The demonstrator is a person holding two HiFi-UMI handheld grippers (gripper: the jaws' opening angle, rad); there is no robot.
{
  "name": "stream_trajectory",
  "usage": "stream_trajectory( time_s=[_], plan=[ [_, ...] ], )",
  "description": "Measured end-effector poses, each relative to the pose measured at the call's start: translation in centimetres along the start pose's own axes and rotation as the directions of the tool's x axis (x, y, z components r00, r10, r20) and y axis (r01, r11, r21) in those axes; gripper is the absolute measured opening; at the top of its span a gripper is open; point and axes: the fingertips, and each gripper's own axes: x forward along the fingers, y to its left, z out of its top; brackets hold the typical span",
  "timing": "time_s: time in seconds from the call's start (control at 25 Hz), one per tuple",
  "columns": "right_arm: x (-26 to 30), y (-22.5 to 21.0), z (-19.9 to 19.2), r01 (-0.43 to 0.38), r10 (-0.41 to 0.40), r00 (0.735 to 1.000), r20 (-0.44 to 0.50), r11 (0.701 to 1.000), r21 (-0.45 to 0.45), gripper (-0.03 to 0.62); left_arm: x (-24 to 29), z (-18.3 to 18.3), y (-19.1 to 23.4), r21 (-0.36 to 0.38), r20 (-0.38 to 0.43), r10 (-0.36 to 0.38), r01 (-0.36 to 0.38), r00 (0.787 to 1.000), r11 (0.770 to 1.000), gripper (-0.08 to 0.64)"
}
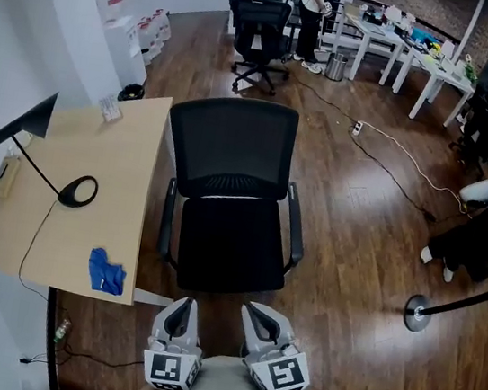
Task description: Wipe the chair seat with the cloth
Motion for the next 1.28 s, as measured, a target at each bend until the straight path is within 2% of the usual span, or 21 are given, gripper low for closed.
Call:
stream_trajectory(
  time_s=[0.16,0.32,0.6,0.76,0.92,1.28],
  plan=[
    [-2.3,-0.5,-1.2,-0.041,0.041,0.999,-0.025,0.999,0.013,0.002,-1.4,0.1,-2.1,0.036,-0.006,0.045,-0.045,0.999,0.998,0.005],
    [-3.2,-0.7,-1.4,-0.041,0.042,0.999,-0.025,0.999,0.032,0.002,-2.4,-0.3,-2.4,0.045,-0.023,0.07,-0.068,0.997,0.997,0.005],
    [-3.1,1.3,-1.1,-0.009,0.009,1.0,-0.015,1.0,-0.007,0.002,-3.5,-0.4,-1.6,0.046,-0.029,-0.002,0.003,1.0,0.999,0.005],
    [-2.7,3.0,-1.3,0.007,-0.007,1.0,-0.026,1.0,-0.012,0.002,-4.3,-0.2,-0.4,0.001,0.009,-0.016,0.016,1.0,1.0,0.005],
    [-2.5,4.5,-1.3,0.019,-0.019,0.999,-0.032,1.0,-0.017,0.002,-5.3,-0.6,0.6,0.04,-0.013,-0.044,0.044,0.999,0.998,0.005],
    [-2.0,6.5,-1.4,0.028,-0.029,0.999,-0.028,0.999,-0.015,0.002,-6.3,-1.0,1.5,0.036,-0.034,-0.079,0.08,0.996,0.996,0.005]
  ],
)
